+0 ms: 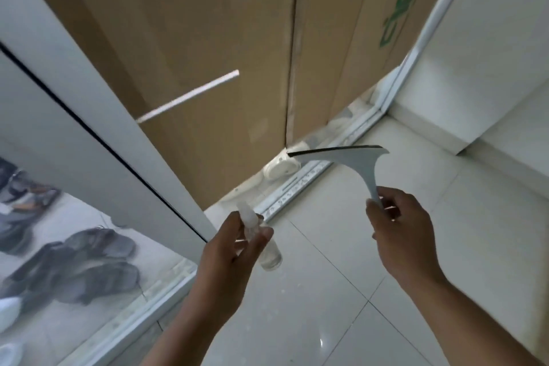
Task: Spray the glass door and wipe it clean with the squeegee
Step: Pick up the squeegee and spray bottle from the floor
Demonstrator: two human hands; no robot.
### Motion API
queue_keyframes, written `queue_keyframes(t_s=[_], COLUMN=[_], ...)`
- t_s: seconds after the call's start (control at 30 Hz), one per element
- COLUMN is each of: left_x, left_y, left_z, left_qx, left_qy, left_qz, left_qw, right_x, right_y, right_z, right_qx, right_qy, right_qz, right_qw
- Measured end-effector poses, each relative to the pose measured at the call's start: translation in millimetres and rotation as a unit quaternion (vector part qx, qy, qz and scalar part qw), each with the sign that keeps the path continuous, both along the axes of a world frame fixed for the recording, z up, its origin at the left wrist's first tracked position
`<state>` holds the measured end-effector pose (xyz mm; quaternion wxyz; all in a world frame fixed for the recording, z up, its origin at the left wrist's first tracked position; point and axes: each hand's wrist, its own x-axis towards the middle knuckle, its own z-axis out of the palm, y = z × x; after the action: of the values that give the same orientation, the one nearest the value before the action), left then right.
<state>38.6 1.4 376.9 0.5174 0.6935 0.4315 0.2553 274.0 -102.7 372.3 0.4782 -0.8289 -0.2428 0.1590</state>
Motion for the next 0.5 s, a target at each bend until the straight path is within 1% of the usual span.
queue_keyframes(t_s=[0.13, 0.27, 0.33, 0.5], left_x=[1, 1, -1, -17], left_y=[-16, -37, -49, -75], left_z=[109, 203, 249, 326], left_qx=[0.029, 0.062, 0.059, 0.043], left_qy=[-0.04, -0.099, -0.141, -0.221], left_qz=[0.017, 0.03, 0.039, 0.083], left_qw=[0.999, 0.993, 0.988, 0.971], right_x=[0, -9, -19, -46], right_y=[-11, -23, -33, -44], right_z=[112, 211, 258, 337], right_qx=[0.057, 0.107, 0.14, 0.215], right_qy=[0.008, 0.005, 0.001, 0.016], right_qz=[-0.002, 0.031, 0.057, 0.1], right_qw=[0.998, 0.994, 0.989, 0.971])
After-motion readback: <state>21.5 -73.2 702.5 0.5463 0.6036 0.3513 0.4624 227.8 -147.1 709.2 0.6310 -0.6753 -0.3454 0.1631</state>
